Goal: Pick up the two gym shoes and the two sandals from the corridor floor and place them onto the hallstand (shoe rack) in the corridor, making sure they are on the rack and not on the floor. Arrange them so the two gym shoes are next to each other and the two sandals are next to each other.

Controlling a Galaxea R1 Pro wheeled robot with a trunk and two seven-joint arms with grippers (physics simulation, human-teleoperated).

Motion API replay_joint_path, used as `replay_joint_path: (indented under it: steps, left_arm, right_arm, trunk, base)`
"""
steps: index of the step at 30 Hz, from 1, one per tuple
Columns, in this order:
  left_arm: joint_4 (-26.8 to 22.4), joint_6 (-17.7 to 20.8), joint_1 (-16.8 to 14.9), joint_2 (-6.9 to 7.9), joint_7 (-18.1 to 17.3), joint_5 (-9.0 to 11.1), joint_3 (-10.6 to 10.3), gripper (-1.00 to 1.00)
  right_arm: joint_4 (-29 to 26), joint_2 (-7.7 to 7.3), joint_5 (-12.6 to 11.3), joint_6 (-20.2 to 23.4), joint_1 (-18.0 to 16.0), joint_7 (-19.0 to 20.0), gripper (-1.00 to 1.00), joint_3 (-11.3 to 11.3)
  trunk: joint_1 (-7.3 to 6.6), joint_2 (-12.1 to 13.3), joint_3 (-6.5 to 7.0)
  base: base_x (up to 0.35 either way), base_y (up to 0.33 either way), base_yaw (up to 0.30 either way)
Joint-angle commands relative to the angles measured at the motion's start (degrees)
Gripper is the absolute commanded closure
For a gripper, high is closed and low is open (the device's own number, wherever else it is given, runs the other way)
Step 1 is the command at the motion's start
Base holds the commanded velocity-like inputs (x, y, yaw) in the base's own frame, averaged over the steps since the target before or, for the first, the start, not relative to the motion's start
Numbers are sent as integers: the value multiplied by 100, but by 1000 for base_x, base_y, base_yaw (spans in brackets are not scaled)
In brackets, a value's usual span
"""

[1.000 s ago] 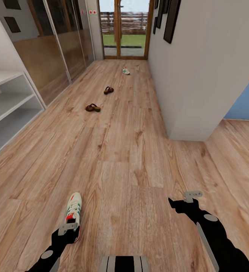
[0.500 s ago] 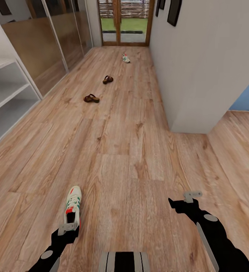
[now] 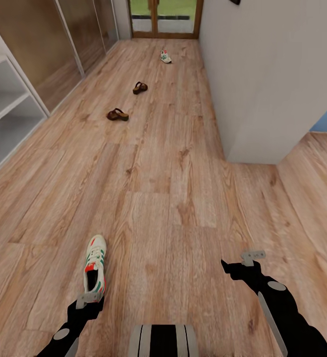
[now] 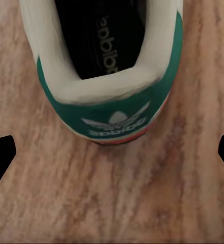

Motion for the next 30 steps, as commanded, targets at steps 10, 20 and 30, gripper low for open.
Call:
replay_joint_path:
  steps: [10, 20, 30]
  left_arm:
    - [1, -73, 3, -10, -12, -13, 5, -100]
    - [-9, -83, 3, -21, 14, -17, 11, -100]
    - [-20, -80, 3, -19, 12, -14, 16, -100]
  right_arm:
    - [-8, 1, 7, 30, -2, 32, -100, -8]
    - [-7, 1, 21, 30, -2, 40, -100, -17]
    - [-7, 1, 23, 30, -2, 41, -100, -17]
  trunk:
    - [-1, -1, -67]
    - [-1, -1, -71]
    - [-1, -1, -71]
  base:
    - [0, 0, 0]
    - [44, 0, 0]
    - [43, 0, 0]
